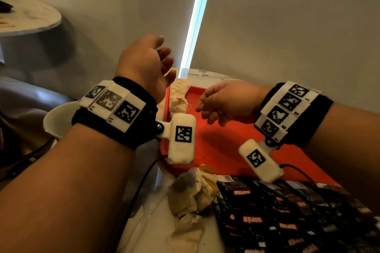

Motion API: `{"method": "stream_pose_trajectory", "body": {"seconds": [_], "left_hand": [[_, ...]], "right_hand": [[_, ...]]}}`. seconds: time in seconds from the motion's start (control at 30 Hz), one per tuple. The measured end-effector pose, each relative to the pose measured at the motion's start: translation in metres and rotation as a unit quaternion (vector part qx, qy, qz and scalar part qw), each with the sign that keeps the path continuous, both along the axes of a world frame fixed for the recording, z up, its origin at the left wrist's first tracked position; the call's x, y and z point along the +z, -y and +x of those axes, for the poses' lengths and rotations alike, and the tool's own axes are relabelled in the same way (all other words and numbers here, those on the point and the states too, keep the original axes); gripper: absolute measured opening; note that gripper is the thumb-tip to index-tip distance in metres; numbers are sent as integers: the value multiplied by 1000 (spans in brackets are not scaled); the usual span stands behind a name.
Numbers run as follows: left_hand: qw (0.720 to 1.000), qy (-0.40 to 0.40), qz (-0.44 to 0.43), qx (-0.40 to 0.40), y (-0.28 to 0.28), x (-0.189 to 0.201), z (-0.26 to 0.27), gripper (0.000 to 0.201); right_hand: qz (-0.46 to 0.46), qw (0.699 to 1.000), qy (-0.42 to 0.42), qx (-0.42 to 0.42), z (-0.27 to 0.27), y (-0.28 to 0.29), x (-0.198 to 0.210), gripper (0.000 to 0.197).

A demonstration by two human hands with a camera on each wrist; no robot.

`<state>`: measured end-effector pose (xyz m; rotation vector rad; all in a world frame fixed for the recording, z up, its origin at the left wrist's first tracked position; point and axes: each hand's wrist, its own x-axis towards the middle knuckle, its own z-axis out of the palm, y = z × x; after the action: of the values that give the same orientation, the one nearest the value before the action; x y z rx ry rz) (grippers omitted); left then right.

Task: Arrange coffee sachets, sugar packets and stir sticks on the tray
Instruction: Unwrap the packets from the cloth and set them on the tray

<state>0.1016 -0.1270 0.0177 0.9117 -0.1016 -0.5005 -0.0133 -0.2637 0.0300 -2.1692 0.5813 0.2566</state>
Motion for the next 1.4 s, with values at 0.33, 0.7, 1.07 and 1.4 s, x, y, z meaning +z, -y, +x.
{"method": "stream_pose_trajectory", "body": {"seconds": [0.33, 0.7, 1.07, 1.4], "left_hand": [[996, -15, -83, -7, -18, 11, 1, 9], [996, -19, -86, -7, -21, 13, -13, 10], [996, -21, -88, -14, -22, 13, -12, 10], [996, -12, -90, -25, -23, 12, -11, 12]], "right_hand": [[-205, 946, -171, 184, -63, -67, 26, 55], [-301, 914, -205, 179, -75, -118, 4, 59], [-393, 861, -196, 255, -70, -121, -9, 40], [-295, 932, -95, 189, -74, -88, 16, 15]]}}
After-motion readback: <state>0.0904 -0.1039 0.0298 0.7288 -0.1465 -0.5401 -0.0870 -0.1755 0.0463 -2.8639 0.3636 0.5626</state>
